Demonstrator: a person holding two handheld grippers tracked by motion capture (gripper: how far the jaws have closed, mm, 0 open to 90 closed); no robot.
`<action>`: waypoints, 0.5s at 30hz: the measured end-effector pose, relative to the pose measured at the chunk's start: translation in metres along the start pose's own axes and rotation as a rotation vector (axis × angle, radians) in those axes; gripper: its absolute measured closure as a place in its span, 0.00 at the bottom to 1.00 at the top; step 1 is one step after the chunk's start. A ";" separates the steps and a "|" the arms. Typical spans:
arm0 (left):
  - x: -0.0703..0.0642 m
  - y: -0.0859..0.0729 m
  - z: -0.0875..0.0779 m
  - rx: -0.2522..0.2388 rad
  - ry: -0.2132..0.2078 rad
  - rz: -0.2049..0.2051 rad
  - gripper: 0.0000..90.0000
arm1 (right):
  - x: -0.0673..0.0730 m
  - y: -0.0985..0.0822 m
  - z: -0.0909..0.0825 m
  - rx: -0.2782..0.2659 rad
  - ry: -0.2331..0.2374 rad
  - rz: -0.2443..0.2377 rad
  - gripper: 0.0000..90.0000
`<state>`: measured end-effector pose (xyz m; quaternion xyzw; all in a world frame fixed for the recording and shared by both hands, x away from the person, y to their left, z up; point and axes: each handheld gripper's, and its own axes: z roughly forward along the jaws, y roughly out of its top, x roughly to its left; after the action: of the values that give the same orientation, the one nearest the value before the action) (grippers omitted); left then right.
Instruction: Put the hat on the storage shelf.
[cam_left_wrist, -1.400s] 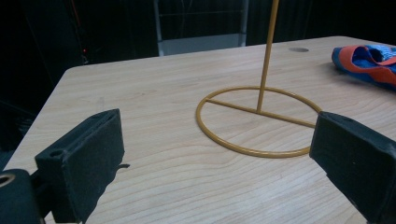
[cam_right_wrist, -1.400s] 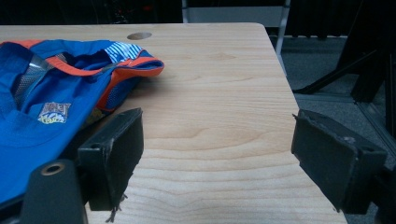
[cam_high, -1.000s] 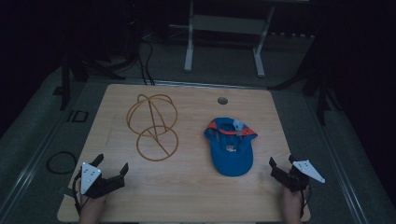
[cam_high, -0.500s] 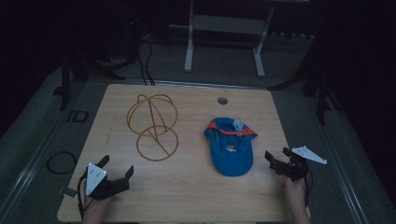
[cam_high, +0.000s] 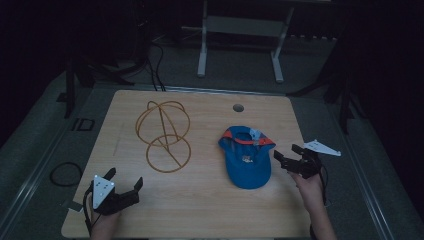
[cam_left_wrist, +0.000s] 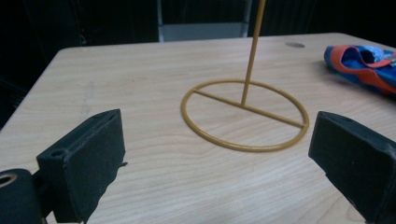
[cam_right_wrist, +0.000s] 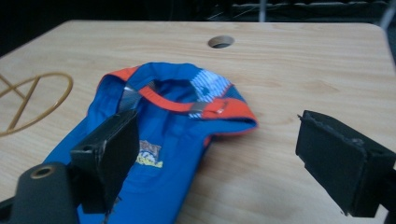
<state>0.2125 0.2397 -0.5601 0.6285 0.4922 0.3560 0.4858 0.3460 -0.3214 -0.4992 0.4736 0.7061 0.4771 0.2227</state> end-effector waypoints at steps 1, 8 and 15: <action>0.000 0.000 0.001 0.007 0.004 0.001 0.05 | 0.003 0.006 0.008 0.014 0.008 -0.025 0.15; 0.003 0.000 0.001 0.010 0.023 -0.011 0.05 | 0.005 0.023 0.036 0.047 0.029 -0.063 0.23; 0.001 0.000 0.001 0.009 0.030 0.013 0.05 | 0.005 0.030 0.067 0.102 0.026 -0.095 0.27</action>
<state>0.2134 0.2408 -0.5603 0.6285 0.4971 0.3663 0.4730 0.4092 -0.2834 -0.5020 0.4442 0.7540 0.4355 0.2113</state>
